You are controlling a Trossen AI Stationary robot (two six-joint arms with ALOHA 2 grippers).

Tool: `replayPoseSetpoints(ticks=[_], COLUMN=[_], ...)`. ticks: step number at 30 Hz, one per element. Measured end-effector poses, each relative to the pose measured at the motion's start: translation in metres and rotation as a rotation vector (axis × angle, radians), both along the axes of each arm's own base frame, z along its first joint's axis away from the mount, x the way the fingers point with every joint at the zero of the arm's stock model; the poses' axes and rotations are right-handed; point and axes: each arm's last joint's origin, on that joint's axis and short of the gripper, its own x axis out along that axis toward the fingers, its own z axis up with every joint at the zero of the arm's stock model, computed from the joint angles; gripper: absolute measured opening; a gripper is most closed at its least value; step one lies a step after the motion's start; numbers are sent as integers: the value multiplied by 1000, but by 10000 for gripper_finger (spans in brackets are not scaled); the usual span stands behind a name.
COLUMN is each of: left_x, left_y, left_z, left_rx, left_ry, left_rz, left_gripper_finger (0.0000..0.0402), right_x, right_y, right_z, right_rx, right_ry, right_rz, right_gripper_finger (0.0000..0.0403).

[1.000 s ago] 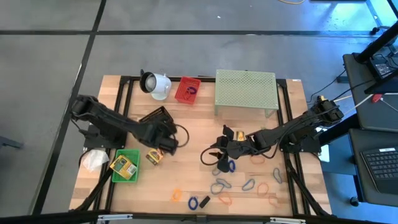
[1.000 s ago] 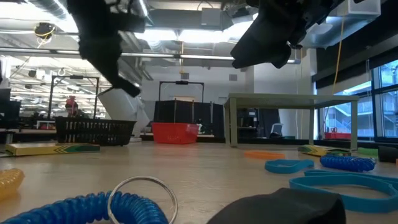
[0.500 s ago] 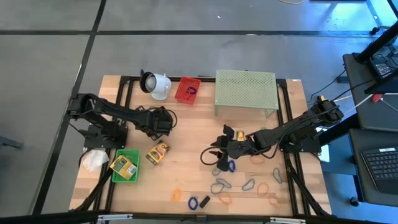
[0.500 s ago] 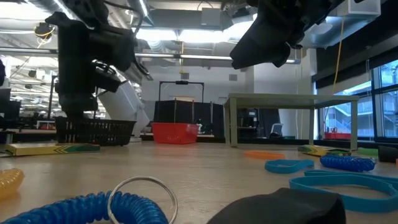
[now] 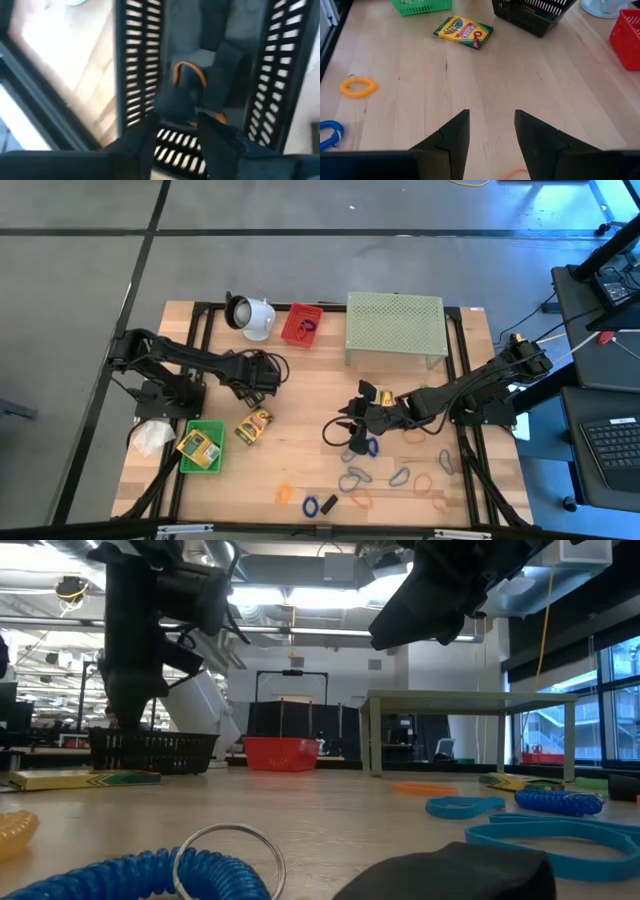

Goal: Pick & Place Office Desk Supplies
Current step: Put the black rubber band into the black bin, then put the blue rubber band into the black bin

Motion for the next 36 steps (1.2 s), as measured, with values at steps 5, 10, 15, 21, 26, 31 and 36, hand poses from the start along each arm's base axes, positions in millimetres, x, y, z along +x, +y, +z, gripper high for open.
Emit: replayPoseSetpoints(ticks=[5,10,15,21,26,31,36], left_x=[-2,0,9,25,41,51,52], left_y=[-1,-4,-9,-26,-53,-80,-103], left_z=[10,18,30,51,57,60,62], left_rx=[-32,-118,-181,-179,-192,-218,-222], left_ry=[56,52,7,-116,-299,-431,-450], left_rz=[19,52,28,-24,-141,-293,-540], left_gripper_finger=[185,204,201,192,193,192,190], right_x=[0,0,-1,-7,-17,-28,-29], right_y=[0,0,2,18,39,51,56], right_z=[0,0,-1,-2,-3,-7,-22], right_rx=[-2,2,91,228,209,178,57], right_ry=[0,0,6,69,96,151,219], right_rz=[2,0,-21,123,223,272,365], right_gripper_finger=[158,158,158,158,158,158,158])
